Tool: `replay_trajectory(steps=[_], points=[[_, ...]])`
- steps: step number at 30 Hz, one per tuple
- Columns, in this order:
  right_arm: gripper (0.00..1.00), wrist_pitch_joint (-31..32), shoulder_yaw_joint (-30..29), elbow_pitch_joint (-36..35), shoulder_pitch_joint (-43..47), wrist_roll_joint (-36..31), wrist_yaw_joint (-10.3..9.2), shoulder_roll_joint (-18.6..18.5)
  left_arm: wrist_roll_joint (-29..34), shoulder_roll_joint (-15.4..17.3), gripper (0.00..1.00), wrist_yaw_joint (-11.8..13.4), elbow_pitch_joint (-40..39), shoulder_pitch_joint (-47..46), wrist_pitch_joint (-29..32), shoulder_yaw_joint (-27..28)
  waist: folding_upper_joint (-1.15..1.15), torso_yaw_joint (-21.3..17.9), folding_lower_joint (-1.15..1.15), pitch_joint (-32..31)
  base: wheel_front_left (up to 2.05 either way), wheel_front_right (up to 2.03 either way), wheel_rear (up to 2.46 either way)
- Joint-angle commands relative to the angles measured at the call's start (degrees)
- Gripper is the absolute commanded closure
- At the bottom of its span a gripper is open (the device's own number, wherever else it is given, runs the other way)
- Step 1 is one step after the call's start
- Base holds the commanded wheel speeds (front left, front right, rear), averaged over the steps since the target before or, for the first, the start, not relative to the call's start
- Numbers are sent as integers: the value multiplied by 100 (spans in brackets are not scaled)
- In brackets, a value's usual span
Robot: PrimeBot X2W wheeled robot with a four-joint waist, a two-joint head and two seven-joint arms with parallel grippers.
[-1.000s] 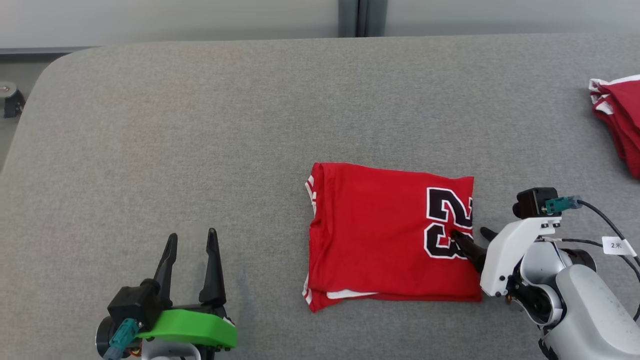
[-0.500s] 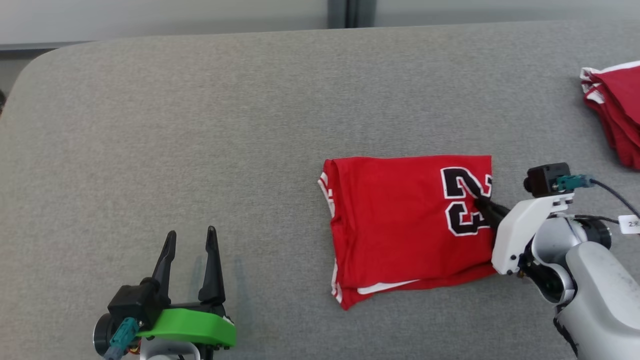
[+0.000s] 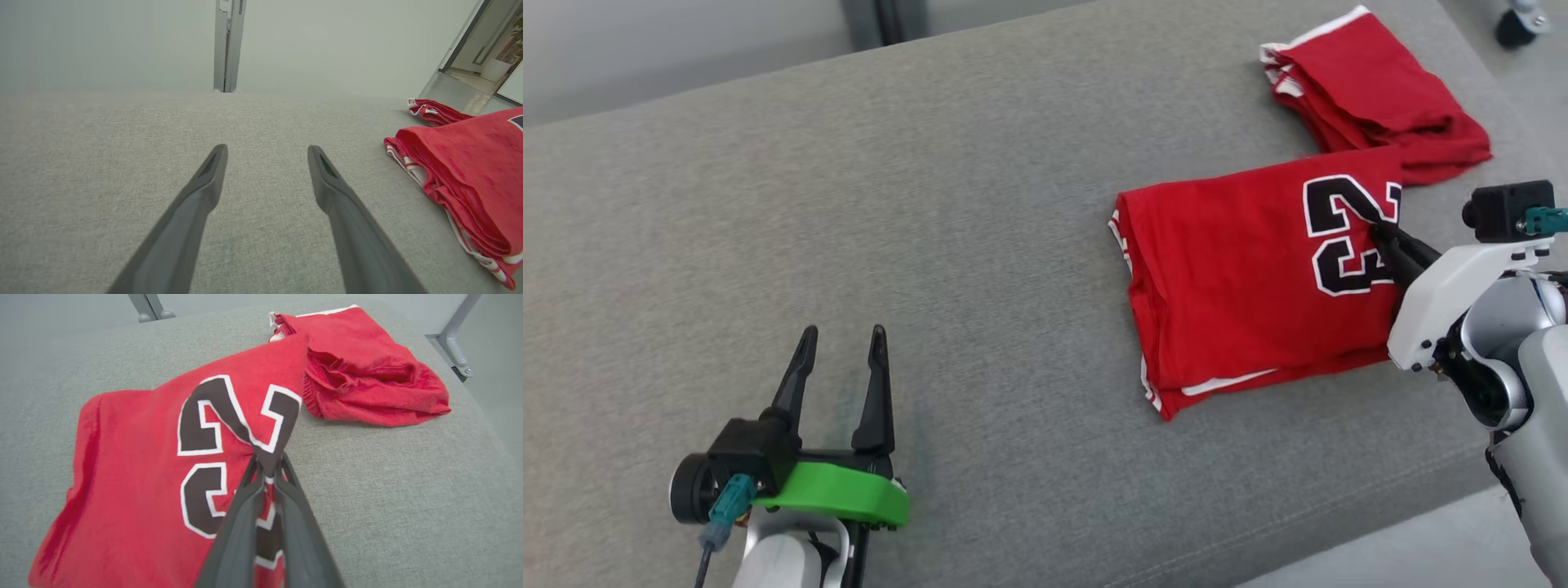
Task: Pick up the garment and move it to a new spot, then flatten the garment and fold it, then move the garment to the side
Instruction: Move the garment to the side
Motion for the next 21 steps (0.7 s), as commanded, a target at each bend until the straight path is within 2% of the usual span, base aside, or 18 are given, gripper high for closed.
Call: replay_trajectory(steps=[1, 5, 9, 14, 21], points=[[100, -77, 4, -8, -120, -35, -10, 71, 78, 84, 0, -9, -21, -144, 20, 20, 0, -877, 0, 457, 0, 0, 0], [100, -215, 21, 79, -225, -46, -10, 167, 130, 167, 0, -14, -66, -323, 104, -23, 0, -1086, 0, 577, 0, 0, 0], [100, -364, 66, 173, -332, -74, -10, 232, 120, 194, 0, -19, -90, -392, 145, -66, 0, -1099, 0, 621, 0, 0, 0], [100, -492, 175, 196, -550, -202, -10, 154, 68, 194, 0, 18, -93, -400, 138, -66, 0, -880, 0, 616, 0, 0, 0], [100, -321, 381, 128, -1389, -415, -10, -69, 3, 137, 0, 56, -83, -436, 76, -73, 0, -416, 0, 603, 0, 0, 0]])
